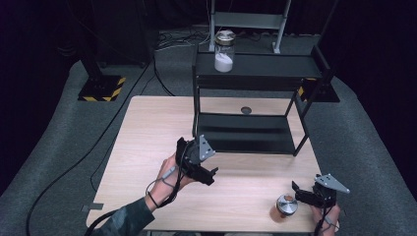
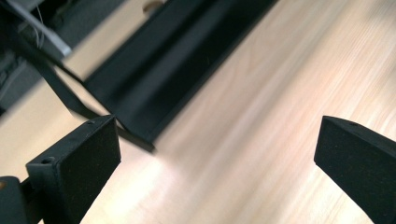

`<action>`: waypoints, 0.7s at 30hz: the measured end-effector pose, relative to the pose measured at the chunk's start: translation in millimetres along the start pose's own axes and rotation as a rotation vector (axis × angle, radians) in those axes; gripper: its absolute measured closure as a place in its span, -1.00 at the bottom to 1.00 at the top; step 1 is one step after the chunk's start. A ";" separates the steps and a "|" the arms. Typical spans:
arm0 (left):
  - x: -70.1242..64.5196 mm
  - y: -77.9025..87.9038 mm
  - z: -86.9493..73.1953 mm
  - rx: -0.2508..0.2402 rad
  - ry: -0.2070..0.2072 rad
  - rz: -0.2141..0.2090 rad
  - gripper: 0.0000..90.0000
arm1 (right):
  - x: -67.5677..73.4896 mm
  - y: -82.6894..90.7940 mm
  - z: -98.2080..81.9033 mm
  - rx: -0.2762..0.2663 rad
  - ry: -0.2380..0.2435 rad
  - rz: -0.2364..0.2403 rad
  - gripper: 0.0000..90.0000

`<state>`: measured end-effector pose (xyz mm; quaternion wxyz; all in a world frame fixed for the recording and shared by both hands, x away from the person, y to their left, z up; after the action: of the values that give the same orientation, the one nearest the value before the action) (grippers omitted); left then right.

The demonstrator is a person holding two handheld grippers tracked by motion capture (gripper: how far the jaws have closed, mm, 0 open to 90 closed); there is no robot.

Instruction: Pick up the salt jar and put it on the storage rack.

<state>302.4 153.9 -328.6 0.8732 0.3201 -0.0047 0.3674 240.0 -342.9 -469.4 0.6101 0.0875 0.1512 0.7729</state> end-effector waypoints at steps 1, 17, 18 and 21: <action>-1.7 -3.8 -9.7 0.011 0.021 0.004 -1.00 | 0.1 0.1 0.0 0.000 -0.001 -0.001 -1.00; -9.1 -28.5 -111.1 0.073 0.276 0.113 -1.00 | 1.5 -1.3 1.3 0.009 0.008 -0.006 -1.00; -9.4 -27.1 -113.1 0.065 0.288 0.118 -1.00 | 1.6 -1.3 1.3 0.009 0.007 -0.007 -1.00; -11.1 -24.9 -116.6 0.053 0.301 0.130 -1.00 | 0.9 -1.9 2.1 0.014 0.005 -0.004 -1.00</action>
<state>283.9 199.4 -437.9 0.8296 0.2836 0.1151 0.4671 242.2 -341.4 -468.2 0.6108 0.0898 0.1583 0.7706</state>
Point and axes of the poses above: each handheld gripper's, and its own axes: y roughly backward along the jaws, z roughly out of its top, x roughly to its left, the point moved 3 cm from there along -y, roughly forward along the jaws, and after that the axes turned 9 degrees about -x, right-handed, at the moved point
